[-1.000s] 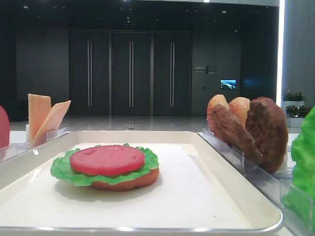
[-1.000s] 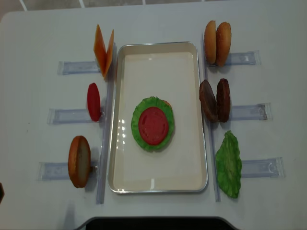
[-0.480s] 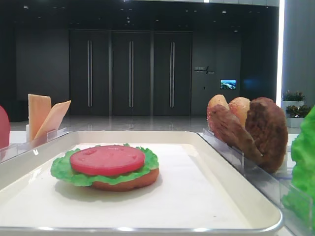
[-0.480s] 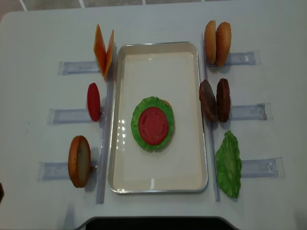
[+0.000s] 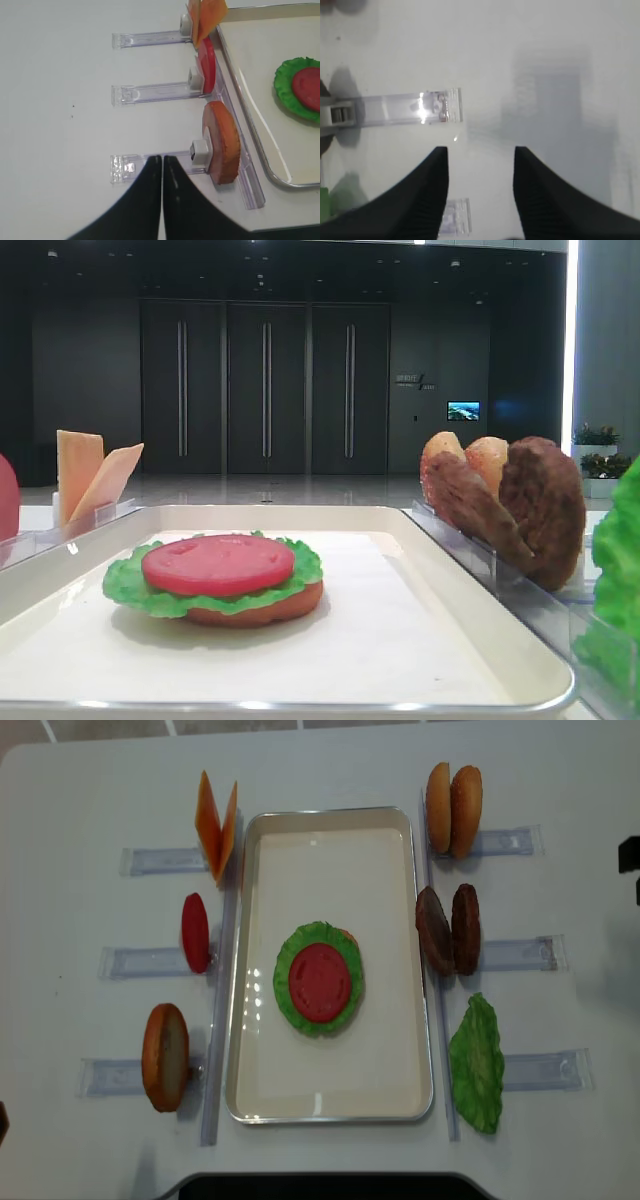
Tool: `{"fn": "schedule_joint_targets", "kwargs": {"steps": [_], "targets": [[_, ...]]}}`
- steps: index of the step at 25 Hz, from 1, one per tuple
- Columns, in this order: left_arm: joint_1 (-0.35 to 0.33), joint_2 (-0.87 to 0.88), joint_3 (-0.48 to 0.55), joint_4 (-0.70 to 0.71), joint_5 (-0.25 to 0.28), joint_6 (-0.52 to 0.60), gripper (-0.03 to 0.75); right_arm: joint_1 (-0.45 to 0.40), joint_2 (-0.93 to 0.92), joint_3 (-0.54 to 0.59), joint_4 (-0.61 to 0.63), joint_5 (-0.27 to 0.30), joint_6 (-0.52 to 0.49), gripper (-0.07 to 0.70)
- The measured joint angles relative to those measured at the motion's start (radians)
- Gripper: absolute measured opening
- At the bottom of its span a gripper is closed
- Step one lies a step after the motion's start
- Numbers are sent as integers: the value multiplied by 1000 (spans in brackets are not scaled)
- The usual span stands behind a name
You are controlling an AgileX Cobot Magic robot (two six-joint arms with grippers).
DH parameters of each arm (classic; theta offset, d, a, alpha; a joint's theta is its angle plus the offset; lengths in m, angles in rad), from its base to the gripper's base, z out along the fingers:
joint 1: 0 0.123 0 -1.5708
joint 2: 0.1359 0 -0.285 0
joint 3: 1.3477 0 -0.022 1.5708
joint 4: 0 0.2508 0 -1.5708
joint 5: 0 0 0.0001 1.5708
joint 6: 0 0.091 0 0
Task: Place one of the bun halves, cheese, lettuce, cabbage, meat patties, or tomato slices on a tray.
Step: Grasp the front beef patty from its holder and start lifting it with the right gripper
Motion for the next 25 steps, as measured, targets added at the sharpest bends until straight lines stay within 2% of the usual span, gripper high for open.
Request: {"fn": "schedule_joint_targets", "kwargs": {"steps": [5,8,11,17,21,25], "targets": [[0,0,0,0,0,0,-1,10,158,-141,0,12,0,296],[0,0,0,0,0,0,-1,64,219,-210,-5,37,29,296],[0,0,0,0,0,0,-1,191,256,-270,-37,58,114,296],[0,0,0,0,0,0,-1,540,365,-422,-151,123,340,296],[0,0,0,0,0,0,-1,664,449,-505,-153,144,410,296],[0,0,0,0,0,0,-1,692,527,-520,-156,180,439,296]]}}
